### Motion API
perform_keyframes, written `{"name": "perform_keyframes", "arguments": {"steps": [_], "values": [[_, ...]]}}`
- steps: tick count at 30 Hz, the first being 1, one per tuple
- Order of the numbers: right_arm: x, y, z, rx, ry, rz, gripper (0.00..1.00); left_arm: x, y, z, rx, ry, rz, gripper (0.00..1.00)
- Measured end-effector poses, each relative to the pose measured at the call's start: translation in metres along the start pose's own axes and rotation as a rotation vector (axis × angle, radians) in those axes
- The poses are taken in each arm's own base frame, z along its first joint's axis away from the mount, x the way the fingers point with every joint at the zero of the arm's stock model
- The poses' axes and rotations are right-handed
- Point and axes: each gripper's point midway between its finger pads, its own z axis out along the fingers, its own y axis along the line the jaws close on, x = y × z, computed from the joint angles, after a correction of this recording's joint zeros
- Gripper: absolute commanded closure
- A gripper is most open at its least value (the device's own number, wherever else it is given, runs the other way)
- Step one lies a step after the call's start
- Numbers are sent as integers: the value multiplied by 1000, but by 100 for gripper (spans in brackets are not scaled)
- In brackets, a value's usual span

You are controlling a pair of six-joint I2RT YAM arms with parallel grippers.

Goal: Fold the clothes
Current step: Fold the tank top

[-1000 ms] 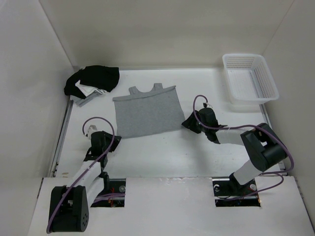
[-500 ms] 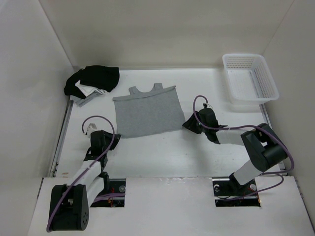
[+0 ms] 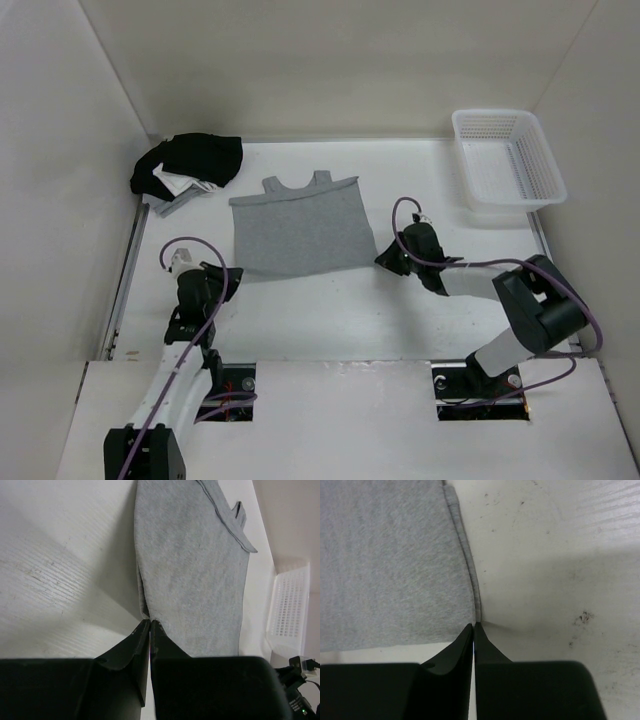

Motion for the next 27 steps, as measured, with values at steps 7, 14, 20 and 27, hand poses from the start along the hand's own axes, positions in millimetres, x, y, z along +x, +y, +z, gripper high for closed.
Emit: {"name": "perform_keyframes", "arguments": {"steps": [7, 14, 20, 27], "values": [[-10, 41, -74, -143, -115, -64, 98, -19, -56, -25, 123, -22, 31, 100], [-41, 118, -230, -413, -333, -129, 98, -82, -184, -130, 454, -194, 110, 100], [-57, 163, -366, -651, -363, -115, 99, -129, -239, -235, 645, -361, 132, 100], [-53, 175, -401, -704, -316, -139, 97, -132, -234, -247, 632, -384, 140, 100]]}}
